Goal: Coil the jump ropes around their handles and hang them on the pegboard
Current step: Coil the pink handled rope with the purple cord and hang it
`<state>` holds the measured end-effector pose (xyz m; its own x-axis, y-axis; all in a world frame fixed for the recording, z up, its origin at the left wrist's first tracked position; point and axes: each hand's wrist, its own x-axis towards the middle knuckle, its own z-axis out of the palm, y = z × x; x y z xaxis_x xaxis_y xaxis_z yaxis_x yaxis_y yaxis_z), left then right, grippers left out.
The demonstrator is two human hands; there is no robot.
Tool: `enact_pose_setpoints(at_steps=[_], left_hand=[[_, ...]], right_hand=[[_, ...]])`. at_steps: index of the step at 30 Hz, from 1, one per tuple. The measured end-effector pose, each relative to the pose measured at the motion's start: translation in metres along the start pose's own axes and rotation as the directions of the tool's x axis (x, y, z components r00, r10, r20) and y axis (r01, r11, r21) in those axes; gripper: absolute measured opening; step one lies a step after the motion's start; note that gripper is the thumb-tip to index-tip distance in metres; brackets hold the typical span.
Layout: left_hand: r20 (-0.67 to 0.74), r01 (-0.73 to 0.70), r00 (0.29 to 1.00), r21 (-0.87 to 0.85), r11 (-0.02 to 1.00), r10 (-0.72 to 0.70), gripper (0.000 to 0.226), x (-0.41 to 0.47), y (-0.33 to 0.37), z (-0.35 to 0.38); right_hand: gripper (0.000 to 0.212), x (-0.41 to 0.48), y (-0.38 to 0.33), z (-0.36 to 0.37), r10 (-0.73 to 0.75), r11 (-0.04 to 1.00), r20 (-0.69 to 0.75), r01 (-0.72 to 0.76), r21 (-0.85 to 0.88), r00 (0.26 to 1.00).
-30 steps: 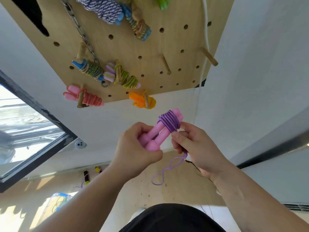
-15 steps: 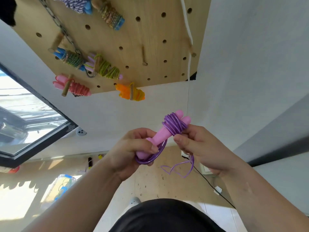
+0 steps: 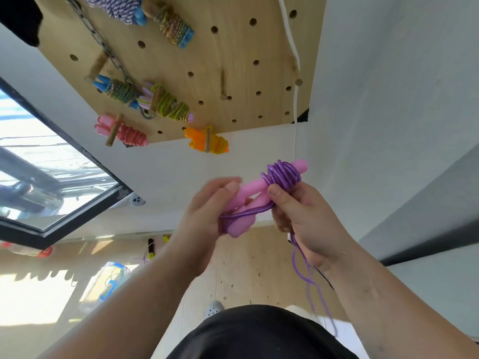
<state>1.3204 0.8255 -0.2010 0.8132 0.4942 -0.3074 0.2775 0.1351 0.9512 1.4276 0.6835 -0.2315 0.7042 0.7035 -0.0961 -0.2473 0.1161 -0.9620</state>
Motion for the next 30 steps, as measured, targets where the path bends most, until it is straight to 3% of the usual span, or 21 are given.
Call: enact_pose_setpoints(at_steps=[1, 2, 3, 5, 6, 8, 10, 12, 14, 17, 20, 22, 23, 25, 27, 30], left_hand=[[-0.085, -0.182, 0.976, 0.199, 0.963, 0.202, 0.047, -0.005, -0.001, 0.002], [-0.055, -0.351, 0.909, 0.431, 0.832, 0.412, 0.061, -0.008, -0.002, 0.003], [0.053, -0.463, 0.825, 0.632, 0.621, 0.562, 0.075, -0.007, -0.01, 0.001], [0.231, -0.488, 0.697, 0.847, 0.213, 0.679, 0.083, -0.001, -0.024, -0.004], [0.252, -0.457, 0.66, 0.883, 0.111, 0.708, 0.077, 0.001, -0.026, -0.006], [0.257, -0.452, 0.585, 0.891, 0.046, 0.769, 0.058, 0.007, -0.023, -0.009], [0.271, -0.489, 0.558, 0.871, 0.047, 0.784, 0.05, 0.01, -0.016, -0.01], [0.287, -0.517, 0.588, 0.853, 0.078, 0.756, 0.051, 0.01, -0.01, -0.012], [0.21, -0.5, 0.695, 0.829, 0.252, 0.687, 0.056, 0.007, -0.004, -0.012], [0.019, -0.359, 0.86, 0.733, 0.577, 0.51, 0.057, -0.002, 0.003, -0.01], [-0.09, -0.229, 0.936, 0.58, 0.782, 0.341, 0.046, -0.005, 0.004, -0.006], [-0.11, -0.155, 0.972, 0.377, 0.913, 0.21, 0.033, -0.003, 0.007, -0.005], [-0.091, -0.115, 0.986, 0.257, 0.96, 0.142, 0.03, -0.003, 0.009, -0.006], [-0.016, -0.052, 0.998, 0.085, 0.995, 0.054, 0.038, -0.004, 0.012, -0.009], [0.06, 0.013, 0.998, -0.052, 0.999, -0.009, 0.047, -0.006, 0.012, -0.008], [0.24, 0.253, 0.953, -0.3, 0.92, -0.184, 0.058, -0.009, 0.009, -0.004]], right_hand=[[0.023, 0.0, 0.001, 0.003, 0.015, 1.0, -0.035, -0.015, -0.007, 0.999], [0.027, 0.0, 0.002, 0.006, 0.029, 1.0, -0.066, -0.03, -0.006, 0.997], [0.031, 0.0, 0.003, 0.008, 0.048, 0.999, -0.085, -0.047, 0.013, 0.995], [0.033, 0.001, 0.001, 0.012, 0.078, 0.996, -0.102, -0.073, 0.052, 0.992], [0.032, 0.0, -0.001, 0.013, 0.084, 0.995, -0.096, -0.079, 0.055, 0.992], [0.032, -0.002, -0.006, 0.016, 0.082, 0.995, -0.064, -0.078, 0.061, 0.995], [0.032, -0.004, -0.008, 0.014, 0.06, 0.997, -0.024, -0.058, 0.055, 0.998], [0.032, -0.006, -0.011, 0.011, 0.035, 0.998, 0.028, -0.037, 0.045, 0.999], [0.031, -0.008, -0.013, 0.004, 0.013, 1.0, 0.079, -0.014, 0.008, 0.997], [0.029, -0.007, -0.014, -0.006, 0.009, 0.996, 0.134, 0.003, -0.092, 0.991], [0.034, -0.005, -0.014, -0.008, -0.012, 0.982, 0.144, 0.039, -0.186, 0.989], [0.021, -0.004, -0.012, -0.008, -0.061, 0.961, 0.134, 0.095, -0.261, 0.989], [0.029, -0.003, -0.01, -0.009, -0.086, 0.945, 0.11, 0.116, -0.306, 0.99], [0.045, -0.003, -0.007, -0.011, -0.143, 0.921, 0.09, 0.166, -0.353, 0.986], [0.036, -0.003, -0.006, -0.009, -0.164, 0.928, 0.139, 0.2, -0.313, 0.977], [0.025, -0.001, -0.007, -0.005, -0.163, 0.965, 0.146, 0.188, -0.181, 0.976]])
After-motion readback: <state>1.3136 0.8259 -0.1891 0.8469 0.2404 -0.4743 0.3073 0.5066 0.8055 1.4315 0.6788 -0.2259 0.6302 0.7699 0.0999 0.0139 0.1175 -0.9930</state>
